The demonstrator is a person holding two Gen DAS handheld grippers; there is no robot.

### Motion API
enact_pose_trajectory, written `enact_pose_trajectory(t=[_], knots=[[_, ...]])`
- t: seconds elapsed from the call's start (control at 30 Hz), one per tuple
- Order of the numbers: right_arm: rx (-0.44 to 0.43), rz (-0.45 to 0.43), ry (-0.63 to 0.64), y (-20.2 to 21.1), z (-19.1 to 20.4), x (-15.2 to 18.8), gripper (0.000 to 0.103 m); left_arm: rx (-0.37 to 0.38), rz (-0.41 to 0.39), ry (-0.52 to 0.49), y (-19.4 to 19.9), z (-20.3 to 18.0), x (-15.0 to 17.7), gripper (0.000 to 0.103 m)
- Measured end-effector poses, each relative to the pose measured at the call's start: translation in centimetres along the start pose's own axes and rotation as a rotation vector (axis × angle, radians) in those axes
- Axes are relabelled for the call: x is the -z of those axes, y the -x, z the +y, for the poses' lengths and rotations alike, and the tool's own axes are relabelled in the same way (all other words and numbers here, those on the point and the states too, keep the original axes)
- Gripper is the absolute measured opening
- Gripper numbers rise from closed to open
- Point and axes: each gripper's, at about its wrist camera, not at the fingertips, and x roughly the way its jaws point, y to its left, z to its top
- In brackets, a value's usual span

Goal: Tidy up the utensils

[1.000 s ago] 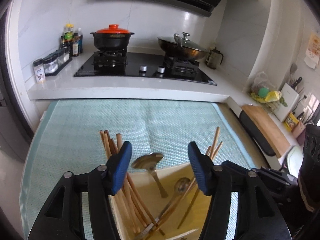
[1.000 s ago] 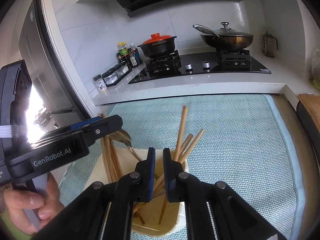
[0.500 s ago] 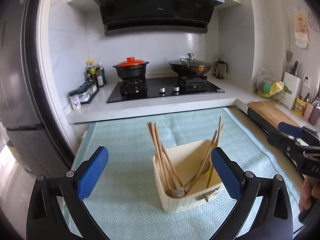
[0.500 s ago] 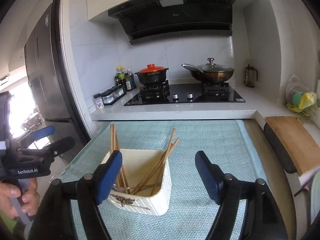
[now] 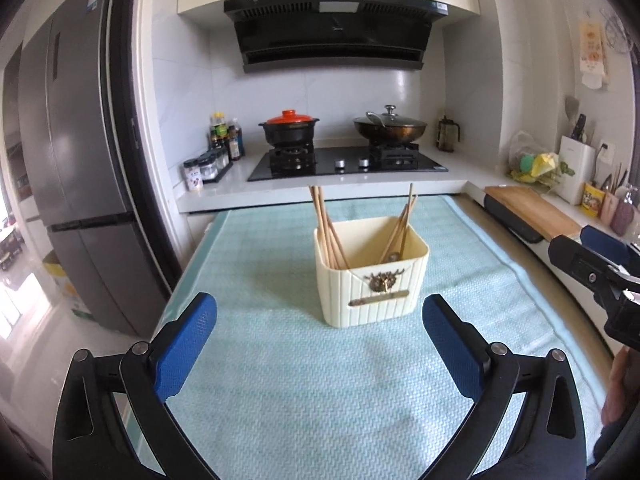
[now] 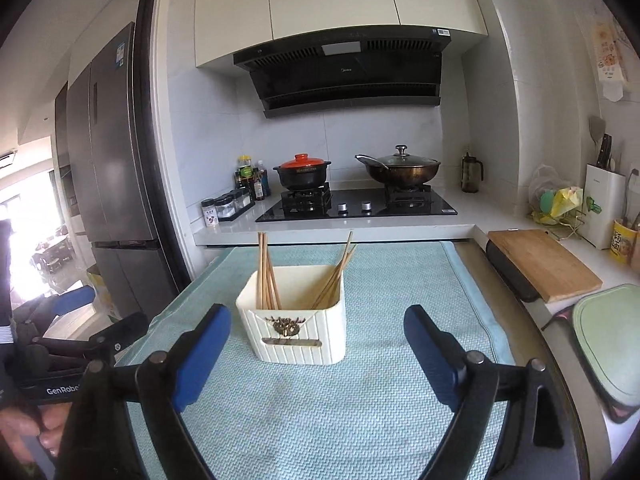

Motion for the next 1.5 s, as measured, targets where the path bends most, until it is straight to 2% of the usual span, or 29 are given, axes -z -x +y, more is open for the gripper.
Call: enact_pose_trajectory(t=[0.3,0.47,0.6,0.87,1.1,1.5], knots=[[0.003,0.015,0.013,3.3,2.5,0.3,0.09,-0.014,0.009,0.023,3.4,0.9,1.1,0.103],[0.01,0.034,0.07,4.2,4.3,0.8,0.09,-0.001,0.015,0.034,4.3,1.3,1.5,0.103],[0.001,0.042,0.054,4.7,4.6,1.3,0.09,-0.003,0.017,0.035,4.9,1.7,1.7,0.103],[-0.012,0.04,0.067,6.5,5.7,0.9,0.09,-0.013,-0.02,0.042,7.1,1.8,1.2,0.103],[-0.019,0.031,0.103,7.5,7.1,0.2,0.103,-0.009,-0.024,0.054,7.7,2.1,1.1,0.103],[-0.016,0.037,0.113,7.7,7.5,0.2,0.103,0.0,-0.021,0.059,7.9,1.8,0.9,0.103]])
